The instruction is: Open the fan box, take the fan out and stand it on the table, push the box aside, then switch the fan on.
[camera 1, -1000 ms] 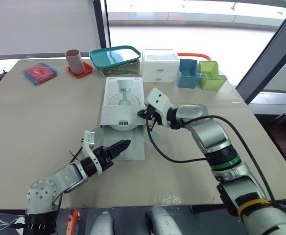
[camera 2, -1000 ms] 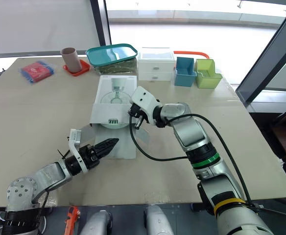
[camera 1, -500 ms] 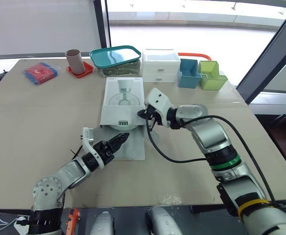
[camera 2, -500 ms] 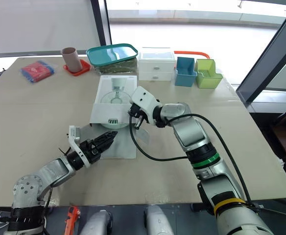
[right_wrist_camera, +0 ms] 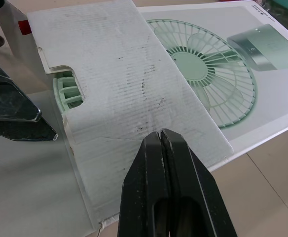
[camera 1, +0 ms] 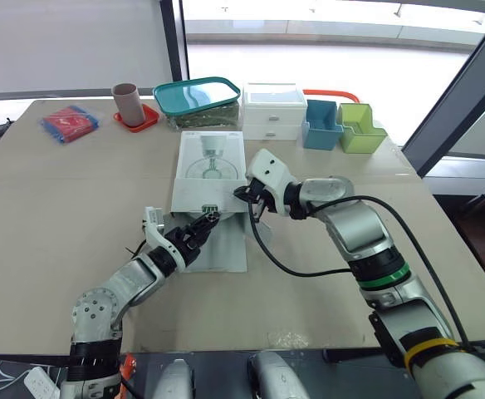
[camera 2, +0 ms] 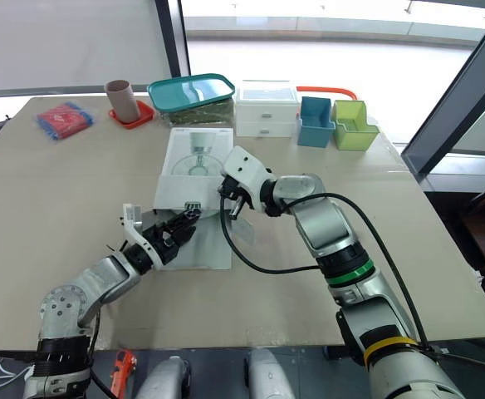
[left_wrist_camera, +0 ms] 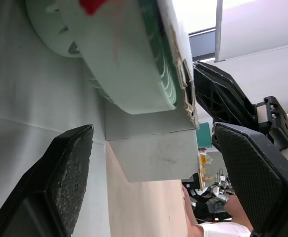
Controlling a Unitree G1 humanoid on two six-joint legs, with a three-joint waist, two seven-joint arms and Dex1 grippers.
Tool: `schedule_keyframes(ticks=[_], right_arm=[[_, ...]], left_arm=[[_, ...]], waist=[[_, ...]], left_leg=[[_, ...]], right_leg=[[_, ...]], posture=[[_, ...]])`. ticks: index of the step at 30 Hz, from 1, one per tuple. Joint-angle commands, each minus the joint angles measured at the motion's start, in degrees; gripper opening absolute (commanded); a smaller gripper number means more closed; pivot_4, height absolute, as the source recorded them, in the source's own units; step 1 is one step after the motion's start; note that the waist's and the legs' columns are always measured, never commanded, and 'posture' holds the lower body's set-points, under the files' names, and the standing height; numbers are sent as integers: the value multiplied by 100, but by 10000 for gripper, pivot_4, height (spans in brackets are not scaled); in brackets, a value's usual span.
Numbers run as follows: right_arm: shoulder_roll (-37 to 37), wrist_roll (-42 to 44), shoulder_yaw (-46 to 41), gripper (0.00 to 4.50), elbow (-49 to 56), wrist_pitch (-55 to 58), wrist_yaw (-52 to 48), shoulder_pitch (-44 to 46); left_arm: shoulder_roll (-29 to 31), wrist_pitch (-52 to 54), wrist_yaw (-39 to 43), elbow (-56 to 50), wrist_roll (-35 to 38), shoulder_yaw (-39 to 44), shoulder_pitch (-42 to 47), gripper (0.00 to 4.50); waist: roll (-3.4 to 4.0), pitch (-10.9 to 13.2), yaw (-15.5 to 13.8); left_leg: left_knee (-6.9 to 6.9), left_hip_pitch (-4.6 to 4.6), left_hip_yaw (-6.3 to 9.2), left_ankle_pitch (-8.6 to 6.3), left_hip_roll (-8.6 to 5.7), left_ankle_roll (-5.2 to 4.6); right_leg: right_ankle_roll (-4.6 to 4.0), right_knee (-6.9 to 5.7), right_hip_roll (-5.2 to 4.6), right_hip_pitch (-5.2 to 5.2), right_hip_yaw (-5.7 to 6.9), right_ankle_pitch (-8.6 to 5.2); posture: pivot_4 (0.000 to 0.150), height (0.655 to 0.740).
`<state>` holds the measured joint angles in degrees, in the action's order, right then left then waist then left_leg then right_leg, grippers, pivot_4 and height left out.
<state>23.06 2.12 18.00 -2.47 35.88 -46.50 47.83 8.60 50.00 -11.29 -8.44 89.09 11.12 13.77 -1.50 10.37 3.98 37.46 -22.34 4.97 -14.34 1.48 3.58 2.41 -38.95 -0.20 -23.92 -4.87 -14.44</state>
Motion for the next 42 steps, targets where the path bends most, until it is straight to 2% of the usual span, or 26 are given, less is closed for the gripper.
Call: schedule_keyframes(ticks=[1,10,11,12,15,16,17,32,35,37,42], right_arm=[[39,-16,-9,0,161,-22,-21,1],[69,-16,-2,0,271,11,-34,-76],[74,-21,1,0,265,7,-36,-72],[77,-25,2,0,260,4,-37,-68],[74,-16,-4,0,265,20,-38,-61],[73,-14,-4,0,265,22,-38,-61],[78,-16,-4,0,264,18,-42,-63],[86,-37,8,0,288,6,-52,-94],[78,-40,17,0,278,-19,-52,-104],[69,-39,19,0,282,-19,-49,-104],[58,-40,19,0,290,-19,-35,-107]], left_arm=[[11,23,-166,-120,270,31,1,41481],[-89,-166,-212,3,392,185,-168,41481],[-76,-166,-171,17,360,178,-156,37538],[-59,-161,-141,24,333,168,-145,36114],[-47,-161,-128,60,329,158,-127,27548],[-48,-161,-127,64,331,158,-126,21961],[-77,-180,-131,131,323,162,-102,20098],[-125,-211,-83,-10,304,108,-42,20098],[-107,-206,-107,-53,290,77,-45,27257],[-91,-203,-149,-56,272,62,-37,35197],[-107,-240,-147,114,232,101,-28,36016]], waist=[[0,0,0],[0,0,0],[0,0,0],[0,0,0],[0,0,0],[0,0,0],[0,0,0],[0,0,-1],[0,0,-1],[-1,0,-1],[-1,0,-2]], left_leg=[[0,0,0,0,0,0],[-1,0,0,0,0,1],[-2,1,0,0,0,1],[-2,1,0,0,0,1],[-2,1,0,1,0,1],[-2,1,0,1,0,1],[-3,0,0,0,0,1],[-4,0,1,1,-1,2],[-4,0,1,1,-1,2],[-4,0,1,1,-1,2],[-5,0,1,1,-1,2]], right_leg=[[0,0,0,0,0,0],[1,1,1,0,0,-1],[1,2,1,0,0,0],[1,2,1,0,0,0],[1,2,2,0,0,-1],[1,3,2,0,-1,-1],[2,3,2,0,-1,-1],[3,5,1,0,-1,-2],[3,6,1,0,-1,-2],[3,6,1,0,-1,-2],[3,8,1,0,-1,-2]], posture=[[1500,7400],[1500,7400],[1500,7400],[1500,7400],[1500,7400],[1500,7400],[1500,7400],[1500,7400],[1500,7400],[1500,7400],[1500,7400]])
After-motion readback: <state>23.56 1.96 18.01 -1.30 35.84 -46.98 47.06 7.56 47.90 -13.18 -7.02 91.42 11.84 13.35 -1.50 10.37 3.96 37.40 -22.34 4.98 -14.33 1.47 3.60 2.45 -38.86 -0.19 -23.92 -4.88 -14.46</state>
